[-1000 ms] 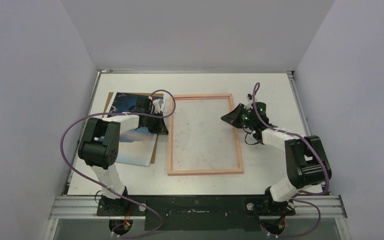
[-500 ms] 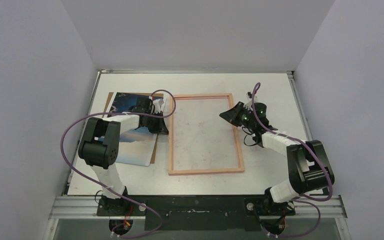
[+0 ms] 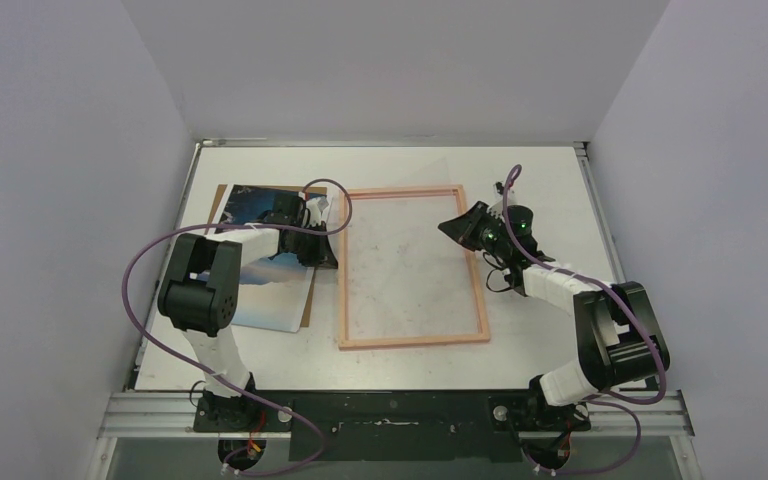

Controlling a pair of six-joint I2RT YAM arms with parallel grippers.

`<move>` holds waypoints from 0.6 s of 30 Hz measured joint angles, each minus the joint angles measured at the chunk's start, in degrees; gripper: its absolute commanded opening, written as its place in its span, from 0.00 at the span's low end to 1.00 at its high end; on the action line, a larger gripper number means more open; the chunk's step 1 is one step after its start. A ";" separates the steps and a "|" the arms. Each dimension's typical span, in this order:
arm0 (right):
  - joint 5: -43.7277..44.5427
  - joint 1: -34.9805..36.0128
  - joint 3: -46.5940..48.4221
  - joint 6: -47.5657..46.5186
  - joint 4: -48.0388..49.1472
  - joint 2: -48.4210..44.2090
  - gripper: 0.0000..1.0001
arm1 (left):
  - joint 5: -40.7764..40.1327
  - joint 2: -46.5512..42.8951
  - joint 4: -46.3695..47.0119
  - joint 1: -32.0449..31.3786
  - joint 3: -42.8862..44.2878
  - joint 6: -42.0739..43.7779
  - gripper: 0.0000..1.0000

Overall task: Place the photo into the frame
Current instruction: Place the photo frame item in the photo frame.

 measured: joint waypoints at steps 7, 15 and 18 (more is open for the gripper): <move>0.28 0.02 0.00 0.00 0.28 0.07 0.05 | 0.13 0.15 -0.13 0.00 0.22 0.00 0.00; 0.85 0.02 -0.02 0.11 0.26 0.07 0.05 | 0.26 0.20 -0.13 0.00 0.22 0.00 0.00; 1.03 0.02 -0.02 0.20 0.26 0.07 0.05 | 0.42 0.24 -0.11 0.00 0.22 -0.02 0.00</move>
